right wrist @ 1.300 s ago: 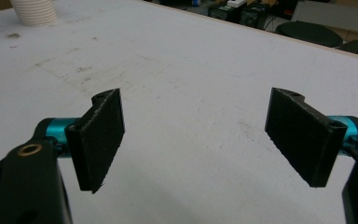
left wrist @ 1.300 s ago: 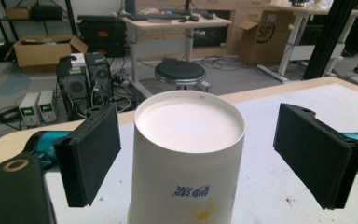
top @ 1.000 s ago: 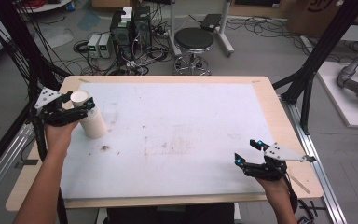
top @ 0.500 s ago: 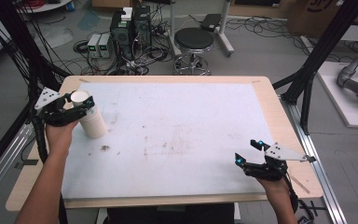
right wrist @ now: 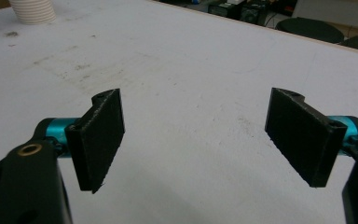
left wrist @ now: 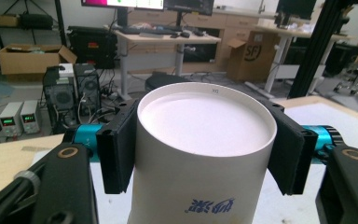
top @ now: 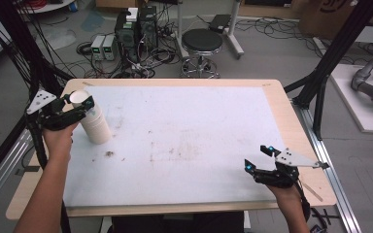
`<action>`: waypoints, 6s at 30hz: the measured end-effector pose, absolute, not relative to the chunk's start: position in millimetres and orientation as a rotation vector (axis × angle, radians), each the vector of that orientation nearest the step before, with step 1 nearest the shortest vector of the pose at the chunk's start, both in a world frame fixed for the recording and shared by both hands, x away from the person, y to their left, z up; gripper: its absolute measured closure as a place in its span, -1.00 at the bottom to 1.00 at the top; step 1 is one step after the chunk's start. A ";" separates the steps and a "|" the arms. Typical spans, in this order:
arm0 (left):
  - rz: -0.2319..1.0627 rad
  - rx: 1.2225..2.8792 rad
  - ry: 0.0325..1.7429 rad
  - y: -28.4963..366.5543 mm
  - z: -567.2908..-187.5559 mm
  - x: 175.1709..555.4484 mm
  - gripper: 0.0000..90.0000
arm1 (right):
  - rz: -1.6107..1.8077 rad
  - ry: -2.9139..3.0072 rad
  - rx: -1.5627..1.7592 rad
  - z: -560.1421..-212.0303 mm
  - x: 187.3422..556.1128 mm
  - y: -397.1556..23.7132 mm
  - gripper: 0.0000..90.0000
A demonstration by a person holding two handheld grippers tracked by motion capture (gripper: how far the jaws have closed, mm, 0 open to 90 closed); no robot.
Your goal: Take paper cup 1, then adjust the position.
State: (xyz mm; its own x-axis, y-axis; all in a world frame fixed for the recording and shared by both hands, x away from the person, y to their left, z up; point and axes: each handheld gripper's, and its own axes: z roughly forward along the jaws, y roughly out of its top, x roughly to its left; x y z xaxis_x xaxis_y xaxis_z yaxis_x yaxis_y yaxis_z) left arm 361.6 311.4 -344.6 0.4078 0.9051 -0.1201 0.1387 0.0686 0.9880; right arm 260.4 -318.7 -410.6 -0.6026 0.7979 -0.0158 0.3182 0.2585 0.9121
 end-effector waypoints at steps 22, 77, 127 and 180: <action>0.794 1.298 0.792 300.5 -263.7 324.0 -0.21 | 1.326 2.062 1.005 -409.0 260.5 -315.0 -0.55; 0.221 1.593 0.445 149.4 -370.3 306.1 -0.21 | 1.538 2.365 0.720 -401.5 295.2 -235.5 -0.55; -0.011 1.679 0.247 73.3 -388.4 297.6 -0.21 | 1.689 2.545 0.425 -407.0 287.6 -168.5 -0.55; 0.010 1.990 0.232 81.1 -374.6 297.7 -0.68 | 1.005 2.857 0.120 -374.9 298.9 -151.0 -0.29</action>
State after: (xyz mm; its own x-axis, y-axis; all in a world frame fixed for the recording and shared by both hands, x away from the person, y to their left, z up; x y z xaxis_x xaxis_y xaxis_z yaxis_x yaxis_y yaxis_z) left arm 297.7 81.1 -374.6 0.9810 0.1675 -0.0982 0.1587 -0.4003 0.9025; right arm 298.9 -151.0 -374.9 -0.9908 0.1107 -0.0774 0.0378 0.7776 0.6276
